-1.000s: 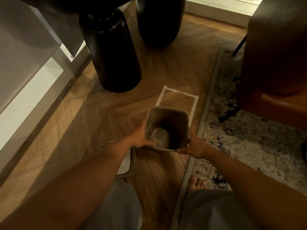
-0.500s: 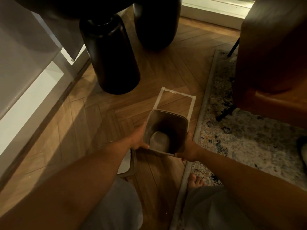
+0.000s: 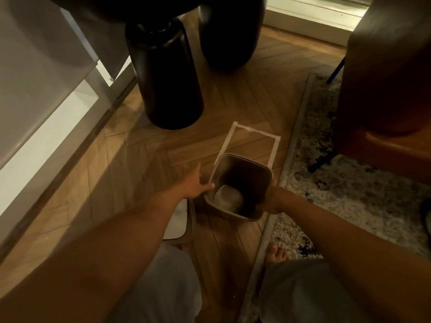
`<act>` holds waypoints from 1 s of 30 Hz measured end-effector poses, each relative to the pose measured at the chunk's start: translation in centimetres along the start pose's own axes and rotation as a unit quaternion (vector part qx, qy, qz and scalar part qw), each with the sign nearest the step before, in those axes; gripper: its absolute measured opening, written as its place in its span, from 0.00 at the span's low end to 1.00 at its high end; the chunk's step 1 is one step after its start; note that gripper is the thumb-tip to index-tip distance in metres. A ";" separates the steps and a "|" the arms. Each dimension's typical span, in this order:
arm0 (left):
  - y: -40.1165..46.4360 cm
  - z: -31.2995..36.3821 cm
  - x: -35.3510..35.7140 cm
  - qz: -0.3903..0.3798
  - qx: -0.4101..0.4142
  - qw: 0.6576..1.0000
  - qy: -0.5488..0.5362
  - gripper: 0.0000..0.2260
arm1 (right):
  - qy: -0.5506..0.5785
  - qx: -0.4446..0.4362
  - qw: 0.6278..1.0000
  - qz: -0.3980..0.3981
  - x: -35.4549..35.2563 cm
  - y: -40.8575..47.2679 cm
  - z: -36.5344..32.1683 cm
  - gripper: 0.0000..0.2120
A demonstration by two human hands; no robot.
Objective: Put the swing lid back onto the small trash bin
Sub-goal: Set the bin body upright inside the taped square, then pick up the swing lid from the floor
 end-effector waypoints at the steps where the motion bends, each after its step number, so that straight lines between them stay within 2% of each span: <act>1: -0.2 -0.4 -0.7 0.015 -0.008 1.000 -0.019 0.45 | 0.006 0.000 1.000 0.012 -0.8 -0.1 -0.5 0.38; 3: -0.7 -1.6 -2.7 0.054 -0.026 0.997 -0.049 0.42 | 0.031 -0.024 0.998 0.057 -2.9 -0.6 -2.3 0.45; 4: -0.9 -2.3 -3.8 0.074 -0.035 0.995 -0.051 0.40 | 0.053 -0.054 0.993 0.086 -4.1 -0.8 -3.5 0.45; 7: -1.9 -4.8 -6.5 0.126 -0.052 0.990 -0.030 0.36 | 0.126 -0.140 0.969 0.157 -6.1 -1.8 -7.0 0.37; 9: -2.6 -6.6 -7.5 0.147 -0.050 0.987 -0.045 0.33 | 0.128 -0.182 0.961 0.165 -6.2 -2.2 -9.8 0.37; 13: -3.8 -10.1 -8.2 0.149 -0.072 0.985 -0.048 0.33 | 0.171 -0.234 0.951 0.108 -4.4 -1.6 -14.7 0.36; 18: -5.7 -14.2 -9.0 0.156 -0.093 0.982 -0.044 0.29 | 0.225 -0.237 0.941 0.086 -2.5 0.6 -19.4 0.27; 24: -6.5 -19.7 -10.0 0.164 -0.105 0.979 -0.064 0.13 | 0.282 -0.168 0.944 0.044 1.3 5.6 -22.8 0.28; 27: -6.1 -22.1 -9.7 0.150 -0.143 0.974 -0.094 0.16 | 0.305 -0.139 0.942 0.021 3.7 8.0 -23.4 0.31; 29: -5.8 -24.0 -9.2 0.133 -0.173 0.972 -0.081 0.20 | 0.302 -0.119 0.946 0.002 5.4 9.8 -23.8 0.30; 30: -5.5 -24.5 -8.8 0.124 -0.165 0.976 -0.068 0.19 | 0.304 -0.107 0.947 -0.002 6.1 10.7 -23.8 0.29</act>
Point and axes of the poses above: each hand's wrist, its own y-axis towards the middle knuckle, its own x-axis out of the palm, z = x × y, the point moved 9 cm from there along y, towards the middle knuckle, and after that the axes turned 7 degrees about -z, right-handed, at the moved point
